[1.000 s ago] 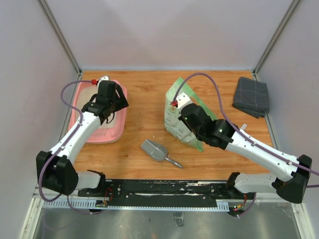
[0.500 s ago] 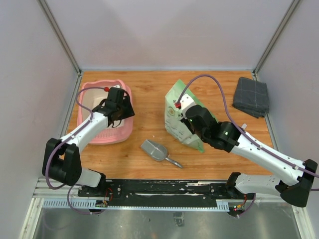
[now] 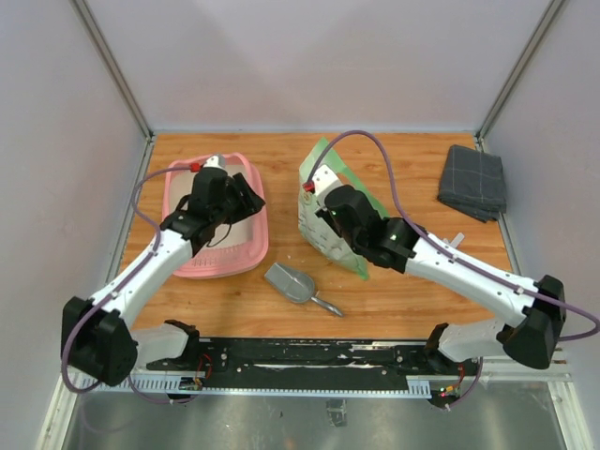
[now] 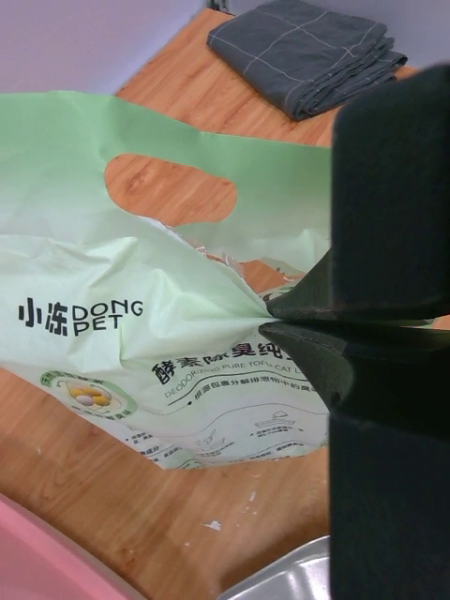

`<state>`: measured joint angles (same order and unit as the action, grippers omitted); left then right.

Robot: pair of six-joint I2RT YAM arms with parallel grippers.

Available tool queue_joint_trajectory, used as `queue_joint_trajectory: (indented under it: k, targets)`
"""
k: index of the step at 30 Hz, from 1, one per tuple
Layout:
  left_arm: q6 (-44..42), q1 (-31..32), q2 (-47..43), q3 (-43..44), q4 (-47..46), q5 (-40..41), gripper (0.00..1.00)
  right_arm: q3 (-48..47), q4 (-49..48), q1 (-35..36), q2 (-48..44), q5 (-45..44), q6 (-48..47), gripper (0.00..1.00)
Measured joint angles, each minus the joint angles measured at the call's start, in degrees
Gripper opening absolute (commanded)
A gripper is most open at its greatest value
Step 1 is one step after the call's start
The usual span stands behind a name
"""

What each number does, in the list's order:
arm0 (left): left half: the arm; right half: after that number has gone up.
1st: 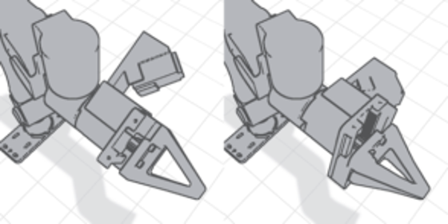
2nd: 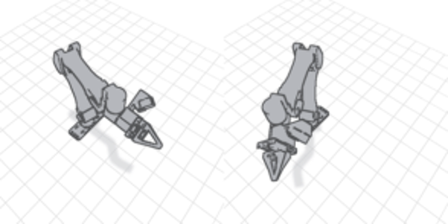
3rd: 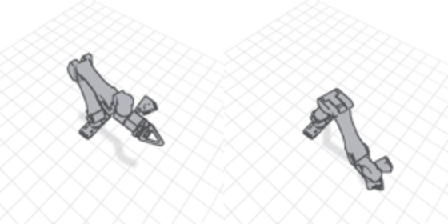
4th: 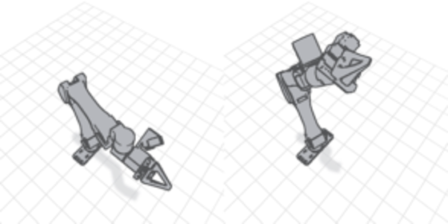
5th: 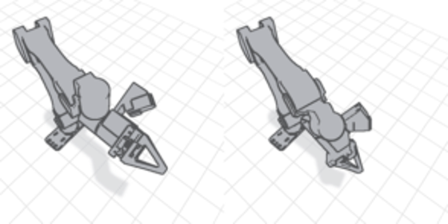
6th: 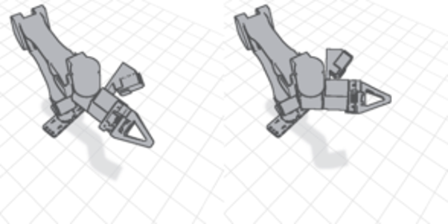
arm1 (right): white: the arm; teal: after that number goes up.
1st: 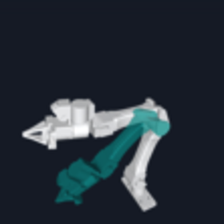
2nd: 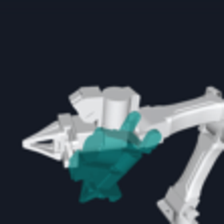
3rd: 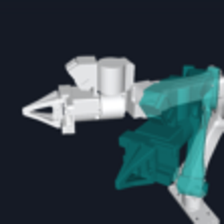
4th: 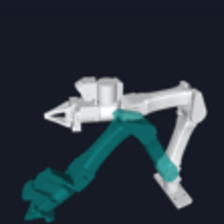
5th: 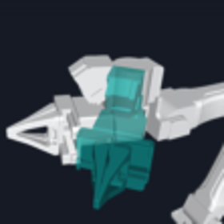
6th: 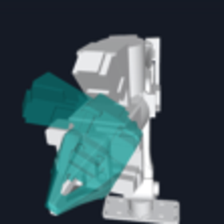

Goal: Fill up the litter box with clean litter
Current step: Move the litter box to the center of the board.

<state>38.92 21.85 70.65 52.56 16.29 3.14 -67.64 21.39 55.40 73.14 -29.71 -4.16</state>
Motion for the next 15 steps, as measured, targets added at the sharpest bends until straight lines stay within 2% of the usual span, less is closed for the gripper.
queue_joint_trajectory:
  k: [3,7,10,11,13,15]
  targets:
    - [1.9,0.0,-6.1,0.0,-2.8,-1.0,0.58,-1.8,-3.2,0.0,3.6,-1.2,-1.1,0.01]
    - [4.2,0.0,-9.3,-0.1,-6.7,-4.0,0.57,-3.9,-5.8,0.0,7.3,-2.9,-1.8,0.03]
    - [6.2,0.0,-9.2,-1.4,-10.0,-7.9,0.56,-5.3,-5.8,0.0,8.8,-2.9,-0.8,0.38]
    - [6.8,0.0,-8.9,-2.3,-10.8,-9.1,0.56,-5.9,-5.4,0.0,8.9,-2.7,-0.1,0.45]
    - [8.0,0.0,-8.3,-4.6,-12.0,-11.5,0.55,-8.2,-4.4,0.0,8.9,-1.4,1.5,0.53]
    - [8.9,0.1,-7.8,-6.5,-12.7,-13.4,0.55,-10.9,-3.0,0.0,8.7,0.2,2.9,0.54]
